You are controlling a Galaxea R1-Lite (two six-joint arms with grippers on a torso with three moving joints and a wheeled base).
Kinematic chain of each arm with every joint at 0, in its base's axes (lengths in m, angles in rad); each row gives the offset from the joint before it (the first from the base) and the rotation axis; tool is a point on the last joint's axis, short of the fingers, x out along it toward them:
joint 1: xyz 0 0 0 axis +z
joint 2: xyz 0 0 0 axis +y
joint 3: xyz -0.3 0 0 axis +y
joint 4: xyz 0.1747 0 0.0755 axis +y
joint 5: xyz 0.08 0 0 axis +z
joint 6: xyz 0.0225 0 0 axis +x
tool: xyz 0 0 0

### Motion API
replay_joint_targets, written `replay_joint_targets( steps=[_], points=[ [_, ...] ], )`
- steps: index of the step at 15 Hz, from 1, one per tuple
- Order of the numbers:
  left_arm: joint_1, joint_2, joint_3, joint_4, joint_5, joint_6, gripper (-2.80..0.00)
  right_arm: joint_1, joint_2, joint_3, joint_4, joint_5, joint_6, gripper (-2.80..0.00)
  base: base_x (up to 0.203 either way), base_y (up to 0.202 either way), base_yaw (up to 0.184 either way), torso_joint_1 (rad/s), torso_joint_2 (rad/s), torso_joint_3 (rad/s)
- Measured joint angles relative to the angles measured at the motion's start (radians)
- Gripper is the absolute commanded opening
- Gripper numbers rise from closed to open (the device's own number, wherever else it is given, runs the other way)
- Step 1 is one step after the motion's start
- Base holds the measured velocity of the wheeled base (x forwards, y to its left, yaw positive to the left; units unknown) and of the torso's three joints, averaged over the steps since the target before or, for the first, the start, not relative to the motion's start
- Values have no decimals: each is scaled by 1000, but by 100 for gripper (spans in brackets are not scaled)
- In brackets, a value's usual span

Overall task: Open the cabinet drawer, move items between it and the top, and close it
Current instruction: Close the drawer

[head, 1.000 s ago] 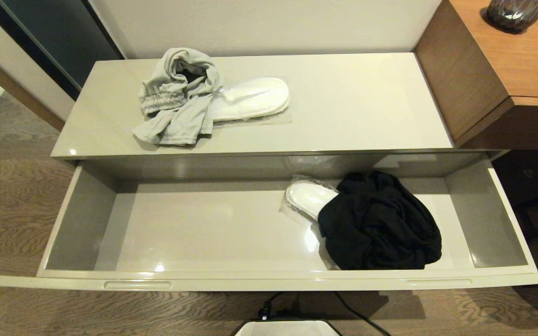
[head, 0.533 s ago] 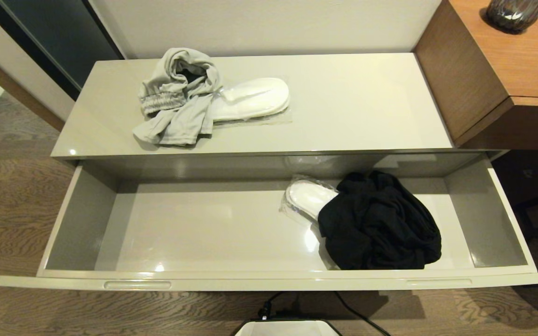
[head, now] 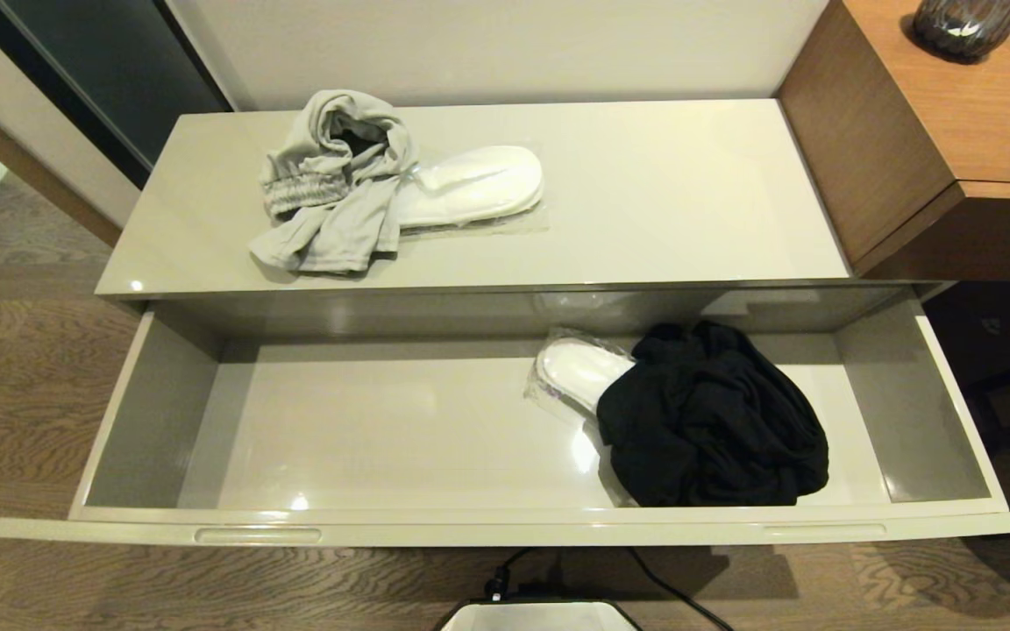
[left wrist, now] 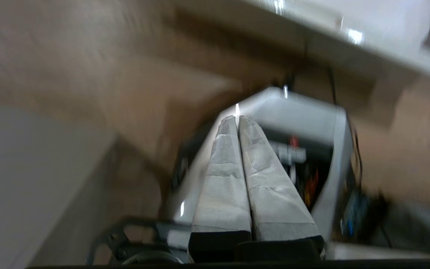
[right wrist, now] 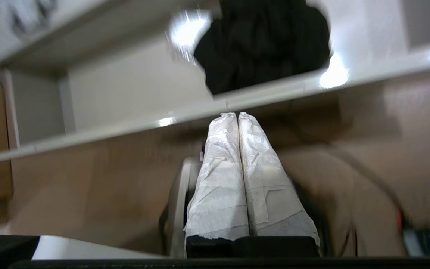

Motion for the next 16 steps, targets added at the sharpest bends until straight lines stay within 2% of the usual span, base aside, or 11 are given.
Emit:
replay_joint_targets(
  steps=[3,5,9,11,12,15,16],
  points=[
    [0,200,38,-66,-47,16,-280,11,240,28,5,54,5,-280,0,0,0,0,0,0],
    [0,301,104,-185,-62,21,-280,24,369,59,19,91,7,-280,0,0,0,0,0,0],
    [1,464,155,-355,-63,3,-280,38,552,84,35,100,7,-280,0,0,0,0,0,0],
    [0,619,192,-505,-61,-31,-280,40,681,92,27,100,7,-280,0,0,0,0,0,0],
    [0,709,223,-632,-58,-56,-280,41,755,96,8,99,6,-280,0,0,0,0,0,0],
    [-3,928,289,-970,-40,-100,-280,42,952,134,-151,84,13,-280,0,0,0,0,0,0],
    [-5,987,284,-1040,-20,-109,-280,42,994,147,-210,79,18,-280,0,0,0,0,0,0]
  ],
)
